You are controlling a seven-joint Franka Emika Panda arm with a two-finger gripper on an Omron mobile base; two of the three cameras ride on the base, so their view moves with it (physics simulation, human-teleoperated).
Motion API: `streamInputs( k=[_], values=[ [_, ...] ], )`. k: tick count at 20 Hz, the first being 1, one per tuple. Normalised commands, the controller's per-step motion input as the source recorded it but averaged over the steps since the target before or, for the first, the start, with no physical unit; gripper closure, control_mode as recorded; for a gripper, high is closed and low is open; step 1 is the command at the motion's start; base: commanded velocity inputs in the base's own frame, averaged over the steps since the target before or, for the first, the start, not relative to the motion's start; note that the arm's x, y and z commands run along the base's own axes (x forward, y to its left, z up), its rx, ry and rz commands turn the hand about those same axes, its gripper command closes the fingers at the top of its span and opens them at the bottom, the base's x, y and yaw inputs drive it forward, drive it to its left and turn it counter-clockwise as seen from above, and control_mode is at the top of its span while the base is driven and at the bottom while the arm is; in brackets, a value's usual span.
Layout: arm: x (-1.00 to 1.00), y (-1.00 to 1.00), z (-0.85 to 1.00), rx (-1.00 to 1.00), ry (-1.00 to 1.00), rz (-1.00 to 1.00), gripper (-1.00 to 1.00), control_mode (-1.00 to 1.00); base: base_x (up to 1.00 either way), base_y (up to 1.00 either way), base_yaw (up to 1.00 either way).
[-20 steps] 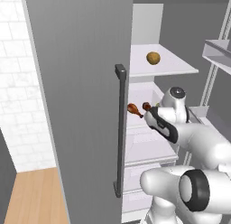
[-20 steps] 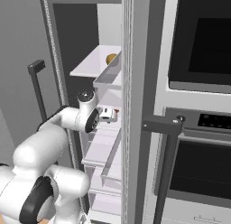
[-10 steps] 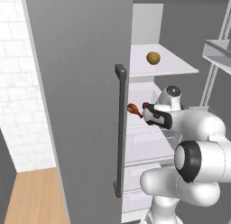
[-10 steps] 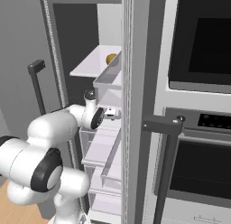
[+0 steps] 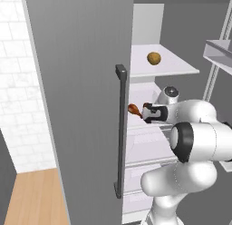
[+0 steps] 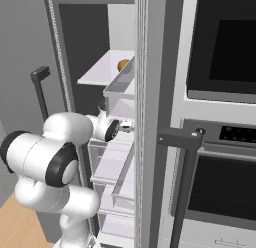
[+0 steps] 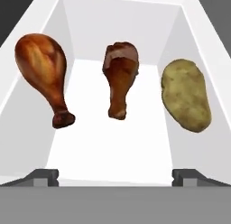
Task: Place one potato and one chicken drumstick in each tupperware on the nearby counter, to pack two identical lunches.
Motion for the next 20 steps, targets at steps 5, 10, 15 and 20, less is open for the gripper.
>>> streamInputs(
  k=[5,10,15,20],
  values=[
    [0.39,0.00,-0.26,0.00,0.00,0.00,-1.00,-1.00,0.00,0.00,0.00],
    [0.54,0.00,-0.20,0.00,0.00,0.00,-1.00,-1.00,0.00,0.00,0.00],
    [0.47,0.00,-0.22,0.00,-0.01,0.00,-1.00,-1.00,0.00,0.00,0.00],
    [0.41,-0.05,-0.33,0.00,0.00,0.00,-1.00,-1.00,0.00,0.00,0.00]
  ],
)
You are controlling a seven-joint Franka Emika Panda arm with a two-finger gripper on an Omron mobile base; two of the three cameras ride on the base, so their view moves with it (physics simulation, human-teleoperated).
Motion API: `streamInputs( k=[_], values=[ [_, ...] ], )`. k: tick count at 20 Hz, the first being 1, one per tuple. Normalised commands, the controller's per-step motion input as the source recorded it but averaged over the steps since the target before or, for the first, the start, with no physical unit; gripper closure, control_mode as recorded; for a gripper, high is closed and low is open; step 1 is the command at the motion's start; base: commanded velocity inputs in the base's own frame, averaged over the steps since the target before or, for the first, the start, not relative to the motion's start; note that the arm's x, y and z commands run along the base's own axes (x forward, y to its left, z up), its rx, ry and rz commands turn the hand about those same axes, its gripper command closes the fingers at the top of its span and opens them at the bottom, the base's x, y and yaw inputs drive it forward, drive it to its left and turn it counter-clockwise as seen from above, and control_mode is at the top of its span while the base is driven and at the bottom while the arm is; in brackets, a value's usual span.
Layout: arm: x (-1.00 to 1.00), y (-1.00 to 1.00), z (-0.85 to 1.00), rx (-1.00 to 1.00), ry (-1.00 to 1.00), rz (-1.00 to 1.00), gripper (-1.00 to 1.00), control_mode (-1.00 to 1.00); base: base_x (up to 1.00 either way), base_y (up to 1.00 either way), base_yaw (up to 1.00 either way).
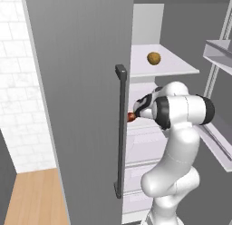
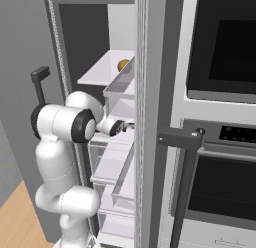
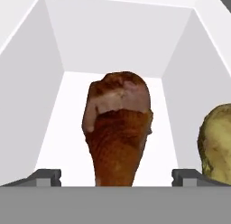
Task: Place one potato and one chicken drumstick in each tupperware on the nearby counter, to pack two identical lunches.
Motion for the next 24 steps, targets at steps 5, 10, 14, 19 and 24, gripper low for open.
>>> streamInputs(
  k=[5,10,14,19,24],
  values=[
    [0.13,0.00,-0.62,0.00,0.01,0.00,1.00,-1.00,0.00,0.00,0.00],
    [-0.28,0.28,-0.48,0.00,-0.02,0.00,1.00,-1.00,0.00,0.00,0.00],
    [-0.81,0.09,0.07,0.00,-0.07,0.00,1.00,-1.00,0.00,0.00,0.00],
    [-1.00,0.00,0.62,0.01,-0.03,-0.05,1.00,-1.00,0.00,0.00,0.00],
    [-1.00,0.00,1.00,0.00,-0.05,-0.04,1.00,-1.00,0.00,0.00,0.00]
  ],
)
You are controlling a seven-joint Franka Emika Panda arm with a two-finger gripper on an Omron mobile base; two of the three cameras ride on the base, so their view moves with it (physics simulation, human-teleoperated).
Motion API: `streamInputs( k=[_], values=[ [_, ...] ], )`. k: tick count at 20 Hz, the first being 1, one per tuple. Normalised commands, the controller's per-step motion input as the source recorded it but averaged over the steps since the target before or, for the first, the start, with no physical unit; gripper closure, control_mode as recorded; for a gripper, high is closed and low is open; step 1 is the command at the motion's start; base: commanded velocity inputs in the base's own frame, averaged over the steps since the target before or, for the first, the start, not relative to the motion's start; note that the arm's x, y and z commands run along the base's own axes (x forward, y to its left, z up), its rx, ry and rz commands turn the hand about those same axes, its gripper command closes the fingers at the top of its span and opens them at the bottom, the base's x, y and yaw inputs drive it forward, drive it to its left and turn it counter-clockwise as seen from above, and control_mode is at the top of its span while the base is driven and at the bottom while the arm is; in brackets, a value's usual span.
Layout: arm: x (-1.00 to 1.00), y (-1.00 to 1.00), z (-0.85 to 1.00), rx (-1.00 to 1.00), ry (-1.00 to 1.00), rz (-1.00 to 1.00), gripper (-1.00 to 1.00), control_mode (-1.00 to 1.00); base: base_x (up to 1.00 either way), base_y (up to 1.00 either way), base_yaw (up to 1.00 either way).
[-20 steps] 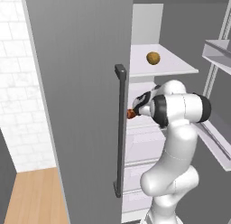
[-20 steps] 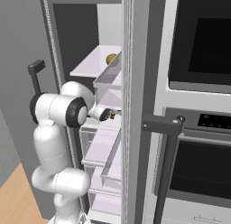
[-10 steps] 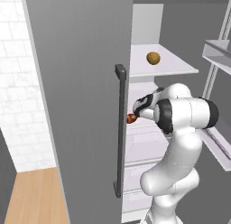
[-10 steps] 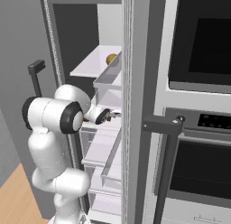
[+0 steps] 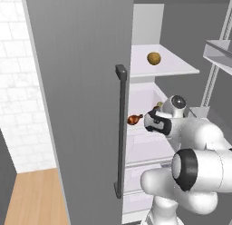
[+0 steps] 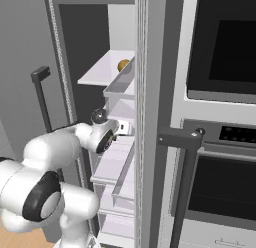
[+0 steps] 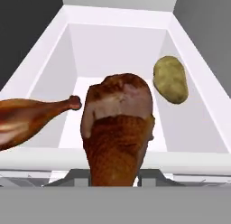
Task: Place one potato and one chicken drumstick in each tupperware on the nearby counter, to pack two identical lunches.
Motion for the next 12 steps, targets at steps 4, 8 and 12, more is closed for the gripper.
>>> streamInputs(
  k=[4,8,12],
  values=[
    [-1.00,0.02,1.00,0.00,0.00,0.00,1.00,-1.00,0.00,0.00,0.00],
    [-1.00,0.05,1.00,0.00,0.01,0.00,1.00,-1.00,0.00,0.00,0.00],
    [-0.97,0.40,0.88,0.00,0.08,0.00,1.00,-1.00,0.00,0.00,0.00]
  ],
)
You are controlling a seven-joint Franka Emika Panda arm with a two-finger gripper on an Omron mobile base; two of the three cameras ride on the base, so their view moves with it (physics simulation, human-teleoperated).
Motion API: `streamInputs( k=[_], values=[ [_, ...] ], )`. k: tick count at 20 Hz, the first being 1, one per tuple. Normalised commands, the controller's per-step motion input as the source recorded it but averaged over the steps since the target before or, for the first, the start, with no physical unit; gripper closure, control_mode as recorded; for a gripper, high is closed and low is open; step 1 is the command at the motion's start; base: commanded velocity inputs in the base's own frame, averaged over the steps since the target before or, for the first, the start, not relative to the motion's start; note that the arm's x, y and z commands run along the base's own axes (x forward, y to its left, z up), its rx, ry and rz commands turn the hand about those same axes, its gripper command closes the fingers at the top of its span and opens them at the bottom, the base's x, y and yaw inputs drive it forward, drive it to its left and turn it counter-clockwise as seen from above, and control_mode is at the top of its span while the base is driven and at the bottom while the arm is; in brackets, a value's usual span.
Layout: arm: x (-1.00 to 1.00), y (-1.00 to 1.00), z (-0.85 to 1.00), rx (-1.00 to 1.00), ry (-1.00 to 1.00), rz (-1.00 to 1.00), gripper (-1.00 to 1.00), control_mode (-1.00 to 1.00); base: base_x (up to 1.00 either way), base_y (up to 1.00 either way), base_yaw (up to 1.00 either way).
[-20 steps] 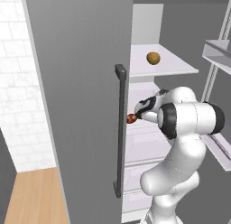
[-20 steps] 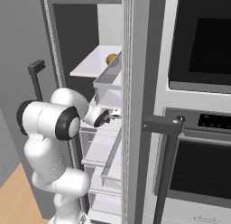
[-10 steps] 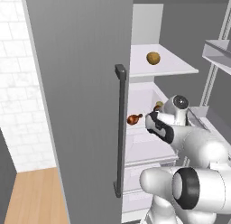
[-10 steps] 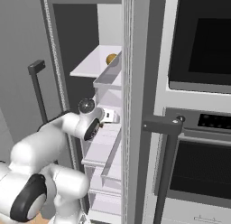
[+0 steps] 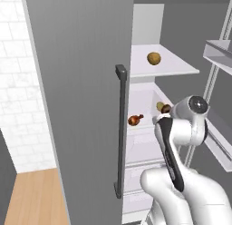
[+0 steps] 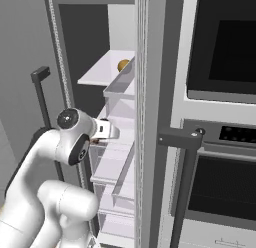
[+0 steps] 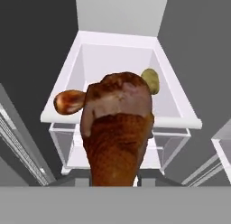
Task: Place one potato and one chicken drumstick in each tupperware on the nearby counter, to pack two identical lunches.
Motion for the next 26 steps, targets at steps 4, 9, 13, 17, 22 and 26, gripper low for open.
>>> streamInputs(
  k=[4,9,13,17,22,26],
  values=[
    [-0.96,0.36,0.81,0.00,0.03,0.01,1.00,-1.00,0.00,0.00,0.00],
    [-1.00,0.01,0.41,0.00,0.00,0.00,1.00,-1.00,0.00,0.00,0.00],
    [-1.00,0.00,0.17,0.00,0.00,0.00,1.00,-1.00,0.00,0.00,0.00],
    [-1.00,0.01,0.00,0.00,0.00,0.00,1.00,-1.00,0.00,0.00,0.00],
    [-1.00,0.07,-0.05,0.00,-0.01,0.00,1.00,-1.00,0.00,0.00,0.00],
    [-1.00,0.26,-0.06,-0.05,-0.07,0.00,1.00,-1.00,0.00,0.00,0.00]
  ],
)
